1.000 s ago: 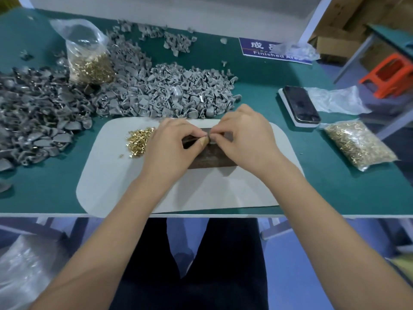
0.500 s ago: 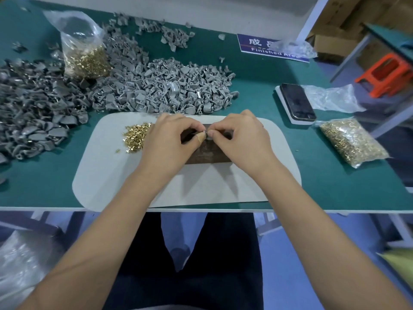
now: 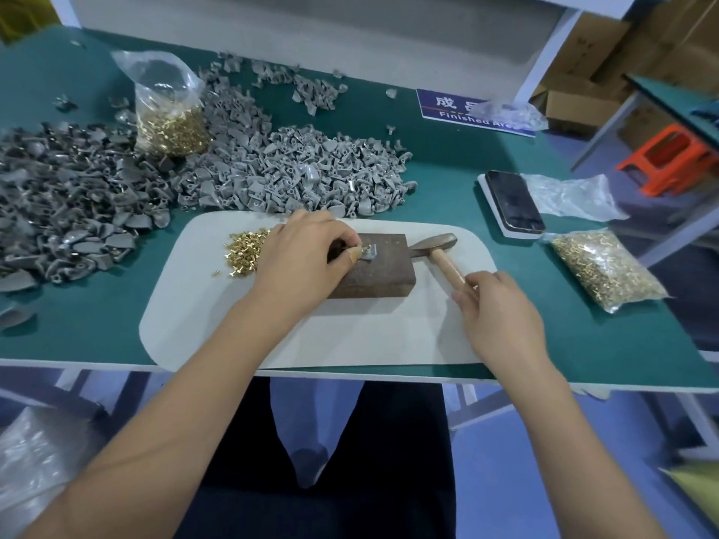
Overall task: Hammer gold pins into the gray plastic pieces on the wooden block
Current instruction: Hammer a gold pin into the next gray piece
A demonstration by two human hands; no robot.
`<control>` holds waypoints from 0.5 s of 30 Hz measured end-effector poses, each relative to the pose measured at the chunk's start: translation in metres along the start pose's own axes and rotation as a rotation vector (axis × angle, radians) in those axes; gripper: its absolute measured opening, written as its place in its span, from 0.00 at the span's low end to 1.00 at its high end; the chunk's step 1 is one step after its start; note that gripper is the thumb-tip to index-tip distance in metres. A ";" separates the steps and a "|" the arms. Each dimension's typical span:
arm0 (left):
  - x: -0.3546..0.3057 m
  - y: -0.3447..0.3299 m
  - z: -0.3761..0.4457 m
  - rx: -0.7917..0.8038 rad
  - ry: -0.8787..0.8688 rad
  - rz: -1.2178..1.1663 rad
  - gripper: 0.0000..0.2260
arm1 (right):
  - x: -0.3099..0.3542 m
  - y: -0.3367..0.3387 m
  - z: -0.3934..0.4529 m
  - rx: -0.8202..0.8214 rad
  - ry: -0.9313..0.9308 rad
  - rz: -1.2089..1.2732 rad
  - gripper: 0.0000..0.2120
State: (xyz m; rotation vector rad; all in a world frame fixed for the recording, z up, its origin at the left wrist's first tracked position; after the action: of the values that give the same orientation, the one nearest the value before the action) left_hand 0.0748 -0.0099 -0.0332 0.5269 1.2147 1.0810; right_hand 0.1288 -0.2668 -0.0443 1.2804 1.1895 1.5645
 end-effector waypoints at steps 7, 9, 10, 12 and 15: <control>-0.003 0.002 0.004 0.014 -0.037 0.062 0.04 | 0.007 0.035 -0.004 -0.116 0.089 0.133 0.09; -0.003 0.002 0.004 0.011 -0.042 0.070 0.04 | 0.014 0.038 -0.006 -0.058 0.114 0.326 0.11; -0.003 0.002 0.004 0.007 -0.041 0.072 0.04 | 0.018 0.038 -0.006 -0.009 0.124 0.457 0.11; -0.002 0.002 0.004 -0.001 -0.032 0.068 0.04 | 0.027 0.035 -0.009 0.087 0.161 0.599 0.10; -0.002 0.001 0.002 -0.023 0.000 0.042 0.04 | 0.038 0.027 -0.009 0.174 0.237 0.521 0.11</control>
State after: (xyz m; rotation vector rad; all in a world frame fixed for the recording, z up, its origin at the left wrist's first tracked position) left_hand 0.0767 -0.0108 -0.0310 0.5370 1.1949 1.1296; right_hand 0.1123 -0.2398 -0.0091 1.6472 1.2176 2.0688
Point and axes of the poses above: each hand's wrist, its own z-axis towards the middle knuckle, its own y-axis out of the back of the hand, x = y × z, the point moved 3 cm from there along z, towards the middle knuckle, and after that the axes turned 2 degrees about z, right-handed, at the moved point
